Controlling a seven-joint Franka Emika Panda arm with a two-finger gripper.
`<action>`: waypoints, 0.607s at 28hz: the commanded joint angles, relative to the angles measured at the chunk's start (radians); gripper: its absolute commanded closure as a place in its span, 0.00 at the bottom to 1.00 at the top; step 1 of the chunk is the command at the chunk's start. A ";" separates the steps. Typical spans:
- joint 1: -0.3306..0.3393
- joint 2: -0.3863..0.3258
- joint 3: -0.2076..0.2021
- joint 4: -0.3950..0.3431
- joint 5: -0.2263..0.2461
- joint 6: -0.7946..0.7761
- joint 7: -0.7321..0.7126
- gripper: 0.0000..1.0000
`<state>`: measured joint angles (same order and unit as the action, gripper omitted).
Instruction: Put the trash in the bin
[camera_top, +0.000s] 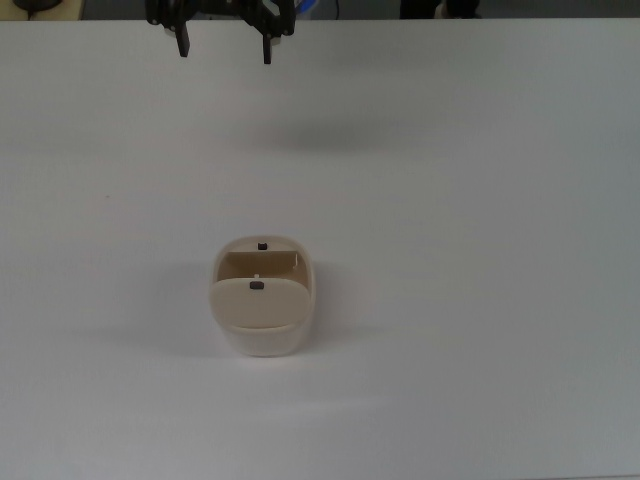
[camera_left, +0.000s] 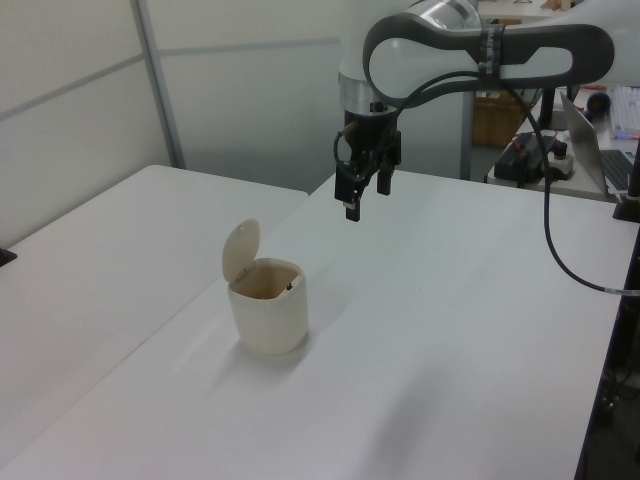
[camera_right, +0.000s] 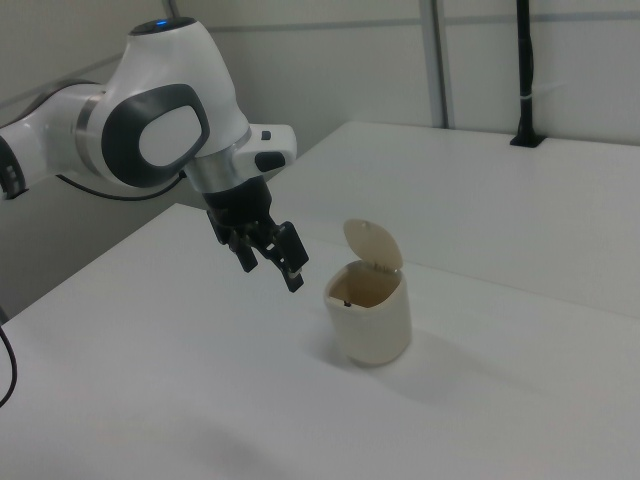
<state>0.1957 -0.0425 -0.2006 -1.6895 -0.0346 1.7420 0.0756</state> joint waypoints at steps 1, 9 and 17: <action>-0.002 -0.024 -0.007 -0.018 0.021 -0.018 -0.025 0.00; -0.074 -0.025 0.052 -0.030 0.039 -0.010 -0.028 0.00; -0.206 -0.027 0.182 -0.032 0.042 -0.010 -0.028 0.00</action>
<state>0.0711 -0.0447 -0.0956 -1.6953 -0.0134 1.7419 0.0672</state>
